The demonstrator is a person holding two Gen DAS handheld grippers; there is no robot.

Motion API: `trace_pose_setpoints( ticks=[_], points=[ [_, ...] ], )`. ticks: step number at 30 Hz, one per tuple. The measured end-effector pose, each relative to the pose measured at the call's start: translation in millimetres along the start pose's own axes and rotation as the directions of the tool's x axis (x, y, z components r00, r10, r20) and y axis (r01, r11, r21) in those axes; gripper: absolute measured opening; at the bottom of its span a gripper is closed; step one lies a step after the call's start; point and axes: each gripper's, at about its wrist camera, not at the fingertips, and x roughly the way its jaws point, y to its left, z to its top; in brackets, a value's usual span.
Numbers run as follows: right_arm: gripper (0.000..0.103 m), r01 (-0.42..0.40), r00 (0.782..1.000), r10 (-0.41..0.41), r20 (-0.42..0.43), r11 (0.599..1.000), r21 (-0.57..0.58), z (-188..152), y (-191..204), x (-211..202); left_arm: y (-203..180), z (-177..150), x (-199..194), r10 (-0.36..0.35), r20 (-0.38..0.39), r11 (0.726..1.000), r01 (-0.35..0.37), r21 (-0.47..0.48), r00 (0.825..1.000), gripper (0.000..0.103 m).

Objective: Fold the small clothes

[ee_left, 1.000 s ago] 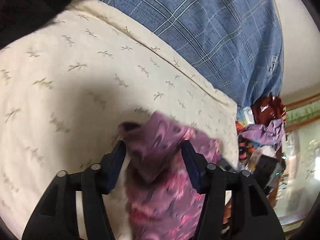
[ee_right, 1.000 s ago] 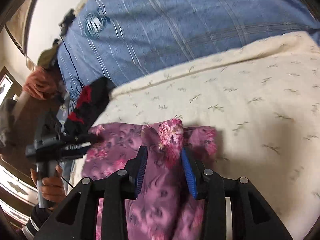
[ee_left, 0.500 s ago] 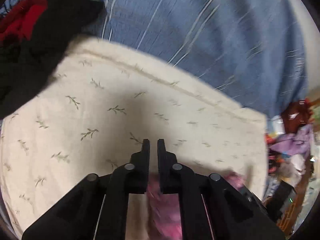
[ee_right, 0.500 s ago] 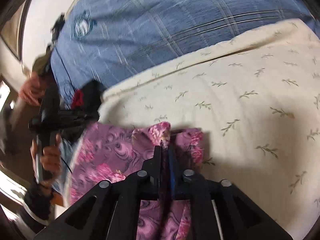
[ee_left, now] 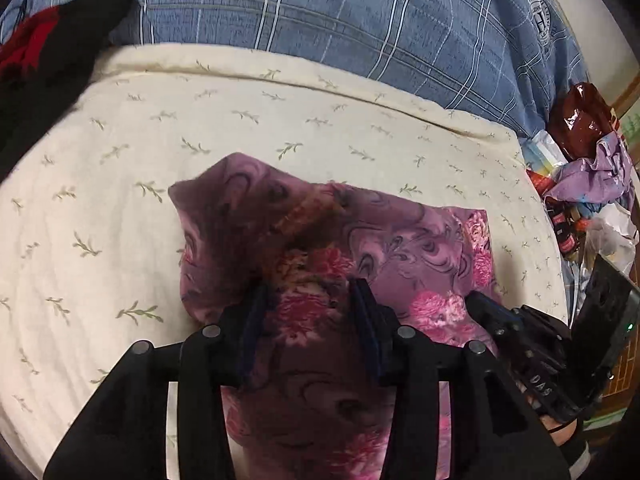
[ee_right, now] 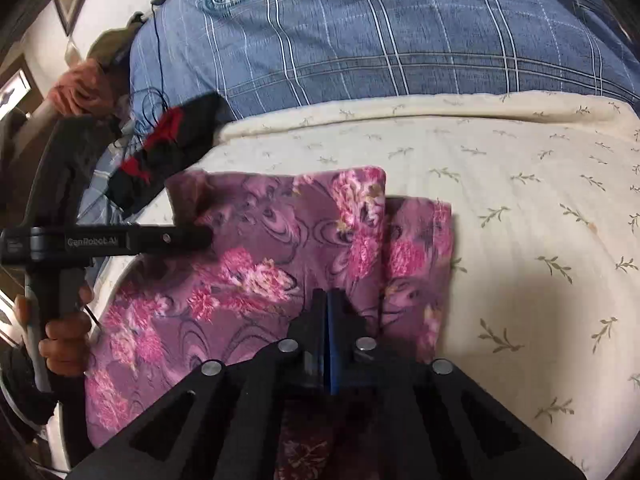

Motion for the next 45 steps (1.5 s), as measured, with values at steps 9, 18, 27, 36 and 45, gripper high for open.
trace_pose_setpoints(
  ticks=[9,18,27,36,45],
  points=[
    [0.03,-0.038,0.999,0.039,-0.002,0.975,0.219,37.9,-33.7,6.3,-1.9,10.2,-33.3,-0.042,0.055,0.998,0.043,-0.035,0.998,0.042],
    [0.003,0.0,0.996,-0.022,0.082,0.967,0.253,30.7,-54.9,-11.0,-0.7,5.7,11.7,0.067,0.002,0.997,-0.067,-0.033,0.998,0.058],
    [0.012,-0.144,0.984,0.12,0.132,0.972,0.188,24.0,-35.8,-53.5,-4.9,-12.3,-36.1,0.046,0.088,0.999,-0.044,-0.015,0.995,0.062],
    [0.016,0.02,0.999,-0.021,0.025,0.998,0.057,-20.9,-5.2,-44.2,-8.4,-48.0,-27.8,0.103,0.06,0.995,-0.104,0.008,0.993,0.063],
    [0.008,0.043,0.999,-0.043,-0.004,0.996,-0.083,-55.7,16.9,-46.9,-11.7,-108.0,-25.7,0.183,0.095,0.976,-0.193,0.104,0.978,0.069]
  ],
)
